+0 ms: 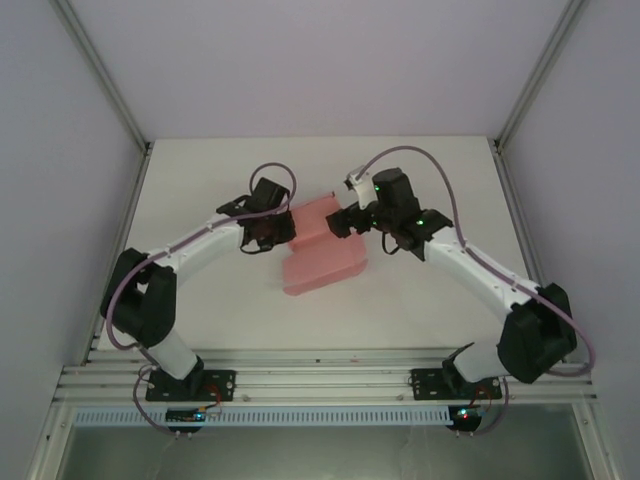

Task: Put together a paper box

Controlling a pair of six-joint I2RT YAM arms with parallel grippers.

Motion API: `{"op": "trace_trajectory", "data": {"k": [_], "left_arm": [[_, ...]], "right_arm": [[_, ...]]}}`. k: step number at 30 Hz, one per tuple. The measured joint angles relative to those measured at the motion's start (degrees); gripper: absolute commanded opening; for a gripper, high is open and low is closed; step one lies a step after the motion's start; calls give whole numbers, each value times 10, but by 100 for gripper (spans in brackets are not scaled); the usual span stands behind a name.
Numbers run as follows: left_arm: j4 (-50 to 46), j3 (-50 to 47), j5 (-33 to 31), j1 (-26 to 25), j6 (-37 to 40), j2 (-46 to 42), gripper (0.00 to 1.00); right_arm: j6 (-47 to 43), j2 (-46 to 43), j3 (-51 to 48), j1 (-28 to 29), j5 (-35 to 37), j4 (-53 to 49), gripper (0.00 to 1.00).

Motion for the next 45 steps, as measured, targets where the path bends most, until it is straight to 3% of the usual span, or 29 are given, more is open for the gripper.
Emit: {"op": "trace_trajectory", "data": {"k": [12, 19, 25, 33, 38, 45], "left_arm": [[-225, 203, 20, -1, 393, 113, 0], [-351, 358, -59, -46, 554, 235, 0], [-396, 420, -118, -84, 612, 331, 1], [-400, 439, -185, -123, 635, 348, 23], [-400, 451, -195, -123, 635, 354, 39], [-392, 459, -171, -122, 637, 354, 45]], "right_arm": [[138, -147, -84, -165, 39, -141, 99], [150, -176, -114, -202, 21, -209, 99], [151, -177, -126, -213, 4, -239, 99], [151, -177, -138, -223, -11, -247, 99], [151, -181, -145, -228, -21, -247, 99], [151, -190, -154, -230, -34, -247, 99]]}}
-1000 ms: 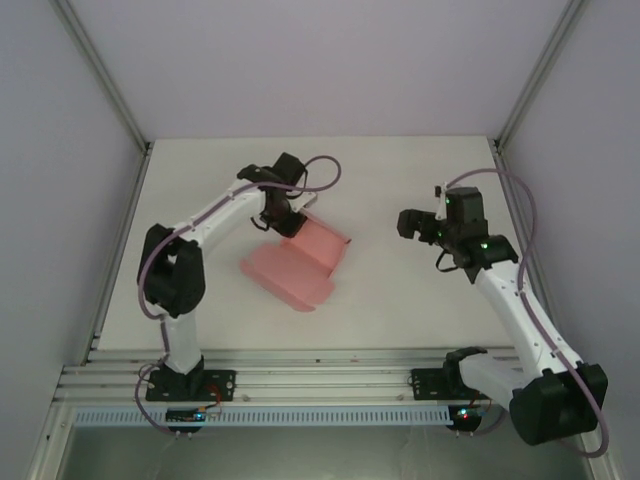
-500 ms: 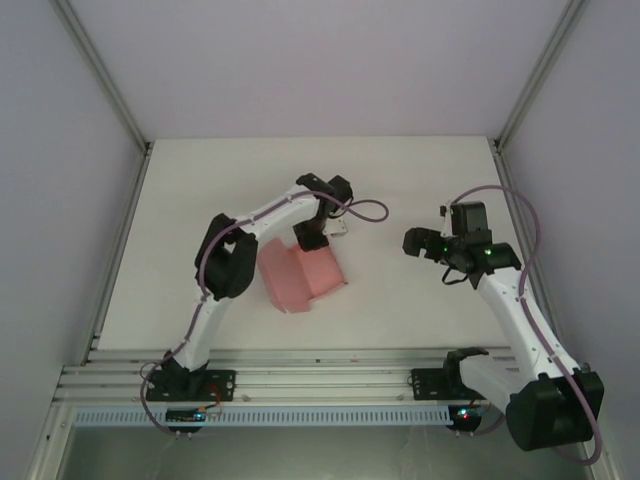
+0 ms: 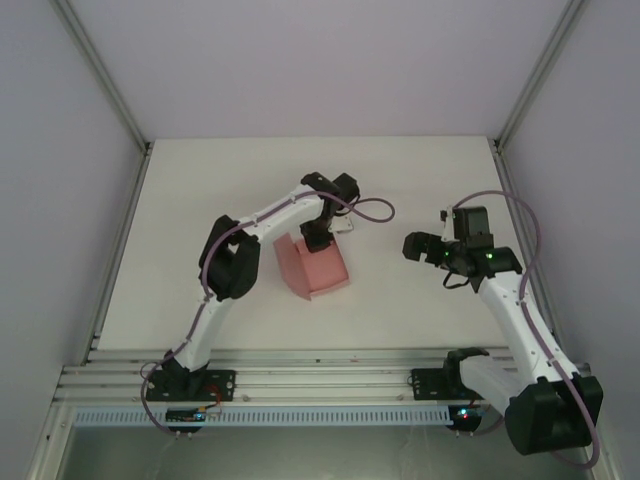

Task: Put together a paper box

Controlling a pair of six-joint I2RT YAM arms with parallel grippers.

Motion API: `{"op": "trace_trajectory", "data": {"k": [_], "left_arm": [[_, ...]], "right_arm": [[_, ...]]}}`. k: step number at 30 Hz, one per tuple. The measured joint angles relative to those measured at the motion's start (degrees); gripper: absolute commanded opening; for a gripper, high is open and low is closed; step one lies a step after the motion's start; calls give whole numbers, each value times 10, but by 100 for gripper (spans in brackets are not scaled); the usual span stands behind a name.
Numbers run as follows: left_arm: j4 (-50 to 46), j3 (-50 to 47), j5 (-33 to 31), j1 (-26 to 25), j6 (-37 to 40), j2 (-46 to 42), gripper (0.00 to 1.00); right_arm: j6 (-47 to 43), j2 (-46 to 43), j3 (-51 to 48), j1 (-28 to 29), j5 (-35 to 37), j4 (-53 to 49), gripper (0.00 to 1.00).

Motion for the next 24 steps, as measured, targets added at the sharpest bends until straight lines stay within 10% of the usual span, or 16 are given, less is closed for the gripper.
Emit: {"op": "trace_trajectory", "data": {"k": [17, 24], "left_arm": [[18, 0, 133, 46, 16, 10, 43], [21, 1, 161, 59, 10, 38, 0]], "right_arm": [[0, 9, -8, -2, -28, 3, 99], [0, 24, -9, -2, -40, 6, 99]]}}
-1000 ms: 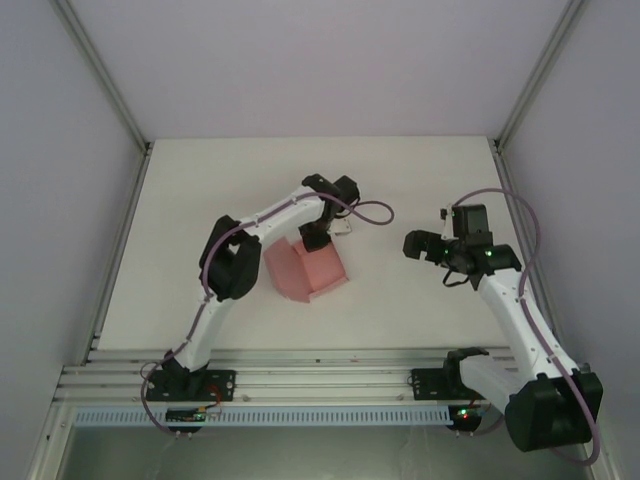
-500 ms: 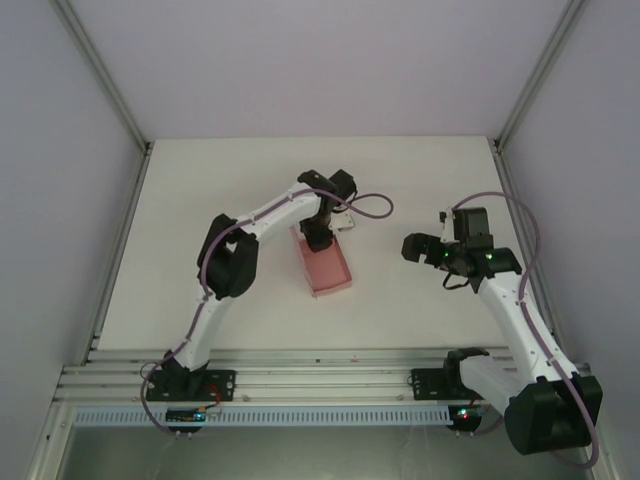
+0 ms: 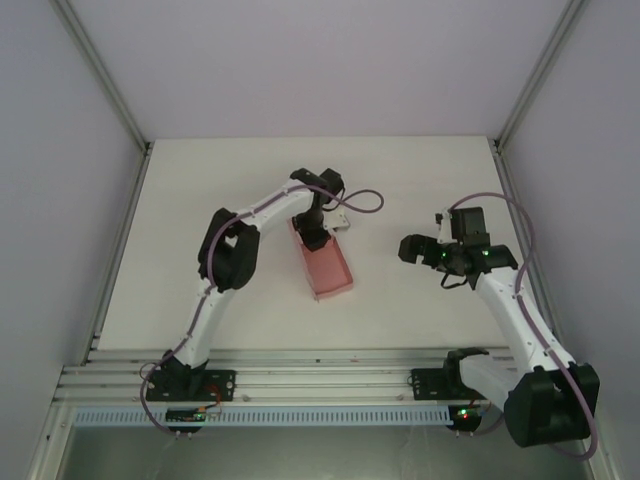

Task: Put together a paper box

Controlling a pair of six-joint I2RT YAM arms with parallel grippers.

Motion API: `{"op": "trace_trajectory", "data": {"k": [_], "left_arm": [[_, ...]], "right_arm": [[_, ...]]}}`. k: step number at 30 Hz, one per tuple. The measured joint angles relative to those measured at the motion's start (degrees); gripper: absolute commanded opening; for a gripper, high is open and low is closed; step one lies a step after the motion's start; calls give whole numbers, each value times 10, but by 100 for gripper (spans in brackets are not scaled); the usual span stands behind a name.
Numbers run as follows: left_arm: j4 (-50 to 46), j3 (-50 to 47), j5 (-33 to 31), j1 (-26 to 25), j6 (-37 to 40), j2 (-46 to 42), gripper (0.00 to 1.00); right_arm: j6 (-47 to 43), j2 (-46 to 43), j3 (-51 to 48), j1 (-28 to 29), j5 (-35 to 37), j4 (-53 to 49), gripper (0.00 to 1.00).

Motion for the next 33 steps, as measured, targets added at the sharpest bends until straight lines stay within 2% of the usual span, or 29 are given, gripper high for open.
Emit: {"op": "trace_trajectory", "data": {"k": [3, 6, 13, 17, 22, 23, 24, 25, 27, 31, 33], "left_arm": [[18, 0, 0, 4, -21, -1, 0], [76, -35, -24, 6, -60, -30, 0], [215, -120, -104, -14, -187, -160, 0], [271, -144, -152, -47, -246, -223, 0], [297, -159, -182, -72, -306, -244, 0], [301, -165, -188, -72, -317, -244, 0], [303, -171, -194, -72, -326, -245, 0], [306, -180, -200, -72, -336, -247, 0], [312, -196, -212, -71, -351, -250, 0], [323, -216, -235, -69, -378, -262, 0], [335, -227, -242, -69, -389, -272, 0]], "right_arm": [[0, 1, 0, 1, -1, 5, 99], [10, 1, 0, 16, 3, 10, 99], [64, 40, 21, 127, 36, 59, 95], [95, 98, 48, 169, 61, 118, 80], [116, 156, 92, 180, 102, 162, 66], [121, 167, 105, 181, 116, 166, 55], [123, 176, 117, 183, 128, 168, 48], [126, 184, 129, 184, 142, 169, 47], [128, 196, 147, 191, 168, 164, 46], [130, 205, 168, 212, 211, 147, 54], [135, 206, 168, 217, 220, 141, 55]]}}
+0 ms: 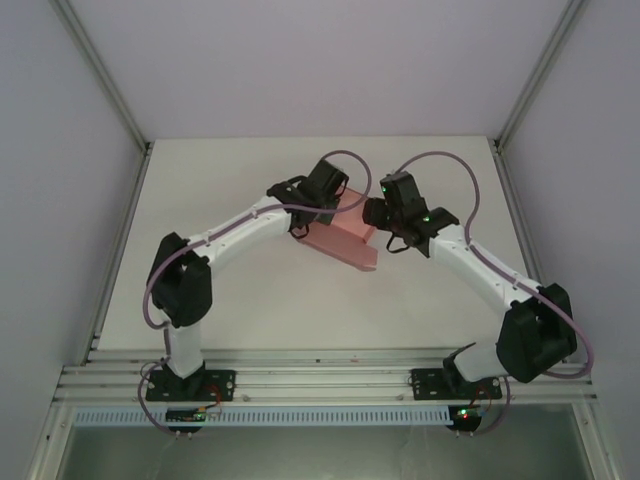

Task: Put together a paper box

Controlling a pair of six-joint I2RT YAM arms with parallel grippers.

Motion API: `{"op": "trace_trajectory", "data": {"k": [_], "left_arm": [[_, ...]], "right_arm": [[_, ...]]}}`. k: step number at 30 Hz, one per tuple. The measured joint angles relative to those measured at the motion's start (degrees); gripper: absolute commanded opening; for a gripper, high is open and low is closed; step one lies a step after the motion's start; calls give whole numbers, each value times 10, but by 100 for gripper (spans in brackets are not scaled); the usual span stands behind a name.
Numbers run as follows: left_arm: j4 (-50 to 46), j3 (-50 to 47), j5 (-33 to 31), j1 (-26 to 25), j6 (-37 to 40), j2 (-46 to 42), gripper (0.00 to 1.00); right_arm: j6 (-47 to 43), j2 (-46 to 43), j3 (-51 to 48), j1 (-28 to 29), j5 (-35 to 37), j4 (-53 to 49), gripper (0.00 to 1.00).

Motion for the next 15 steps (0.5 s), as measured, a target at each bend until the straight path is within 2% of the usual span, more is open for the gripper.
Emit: {"op": "trace_trajectory", "data": {"k": [4, 8, 11, 12, 14, 15], "left_arm": [[27, -20, -10, 0, -23, -22, 0], [52, -30, -5, 0, -34, -31, 0], [60, -36, -1, 0, -41, -35, 0], [62, -38, 1, 0, -42, -36, 0], [64, -45, 6, 0, -47, -40, 0], [66, -49, 9, 0, -49, -41, 8]], "right_arm": [[8, 2, -3, 2, 5, 0, 52], [17, 10, -13, 0, 2, 10, 33], [14, 23, -13, 0, -2, 27, 5], [17, 30, -12, 0, 1, 30, 0], [19, 42, -8, 0, 5, 32, 0], [17, 47, -5, 0, 10, 33, 0]]}}
